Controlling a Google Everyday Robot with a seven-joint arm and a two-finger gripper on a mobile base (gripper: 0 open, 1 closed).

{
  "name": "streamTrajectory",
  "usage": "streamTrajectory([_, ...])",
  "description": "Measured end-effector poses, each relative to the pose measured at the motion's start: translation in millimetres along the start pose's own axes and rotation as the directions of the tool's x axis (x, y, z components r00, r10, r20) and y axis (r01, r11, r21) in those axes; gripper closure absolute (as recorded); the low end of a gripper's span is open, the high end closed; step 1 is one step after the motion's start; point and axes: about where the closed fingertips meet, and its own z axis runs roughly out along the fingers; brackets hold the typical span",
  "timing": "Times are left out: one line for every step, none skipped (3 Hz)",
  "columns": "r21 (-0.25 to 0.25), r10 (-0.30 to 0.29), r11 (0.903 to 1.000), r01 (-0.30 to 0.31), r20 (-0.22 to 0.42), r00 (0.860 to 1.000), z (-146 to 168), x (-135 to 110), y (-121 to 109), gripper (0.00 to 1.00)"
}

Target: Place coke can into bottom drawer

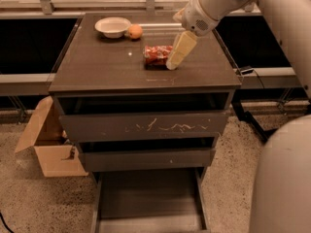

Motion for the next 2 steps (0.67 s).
streamTrajectory([-0.031, 0.03, 0.9991, -0.028, 0.058, 0.998, 36.4, -8.2, -11.0, 0.0])
streamTrajectory([-0.025, 0.05, 0.9985, -0.048, 0.081, 0.995, 61.0, -7.0, -19.1, 0.0])
